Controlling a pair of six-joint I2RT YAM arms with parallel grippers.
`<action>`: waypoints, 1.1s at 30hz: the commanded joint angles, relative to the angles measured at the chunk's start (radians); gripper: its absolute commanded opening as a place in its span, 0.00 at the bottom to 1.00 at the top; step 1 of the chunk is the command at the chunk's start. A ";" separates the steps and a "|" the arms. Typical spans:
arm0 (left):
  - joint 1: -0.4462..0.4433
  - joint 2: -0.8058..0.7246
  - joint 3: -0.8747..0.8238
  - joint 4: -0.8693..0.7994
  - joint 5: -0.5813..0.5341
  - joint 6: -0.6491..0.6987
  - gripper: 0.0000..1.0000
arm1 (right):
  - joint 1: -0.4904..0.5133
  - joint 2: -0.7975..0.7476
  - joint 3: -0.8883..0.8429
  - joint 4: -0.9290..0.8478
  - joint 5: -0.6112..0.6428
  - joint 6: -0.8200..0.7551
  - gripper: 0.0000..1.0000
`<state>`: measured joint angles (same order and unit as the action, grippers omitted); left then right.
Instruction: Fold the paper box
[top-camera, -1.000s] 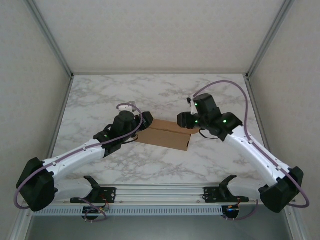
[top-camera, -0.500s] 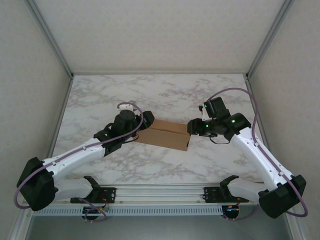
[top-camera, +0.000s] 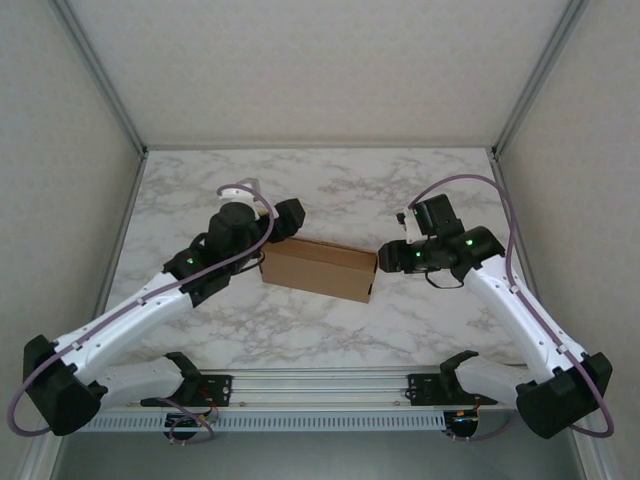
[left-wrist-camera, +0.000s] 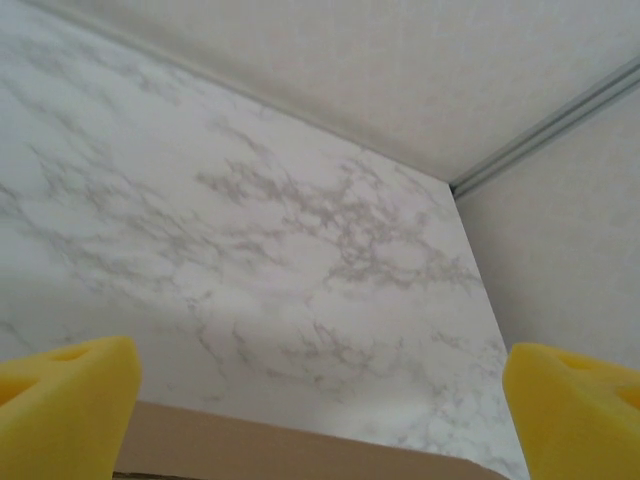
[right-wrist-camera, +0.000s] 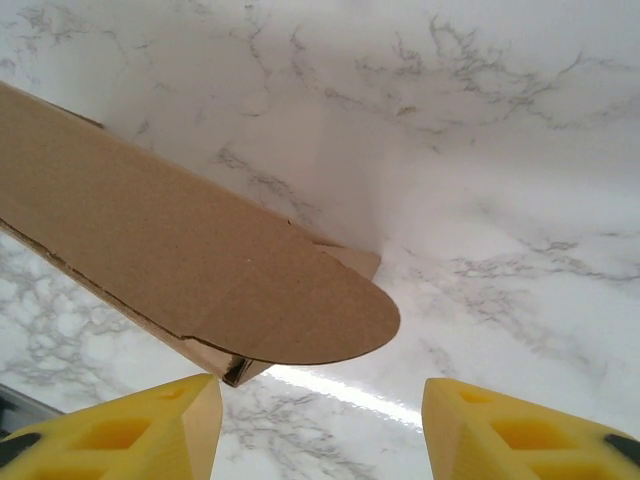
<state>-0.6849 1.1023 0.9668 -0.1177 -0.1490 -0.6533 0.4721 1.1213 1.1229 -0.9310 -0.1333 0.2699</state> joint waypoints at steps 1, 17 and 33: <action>0.024 -0.041 0.032 -0.060 -0.148 0.120 0.93 | 0.009 -0.063 0.000 0.025 0.061 -0.141 0.55; 0.014 0.203 0.182 -0.013 0.102 0.087 0.75 | 0.030 0.066 0.142 0.109 0.061 -0.066 0.21; -0.040 0.083 -0.183 0.107 0.152 -0.067 0.70 | 0.108 0.111 0.108 0.108 0.106 0.088 0.18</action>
<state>-0.7166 1.2034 0.8246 -0.0299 -0.0059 -0.6735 0.5751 1.2572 1.2560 -0.8082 -0.0494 0.2913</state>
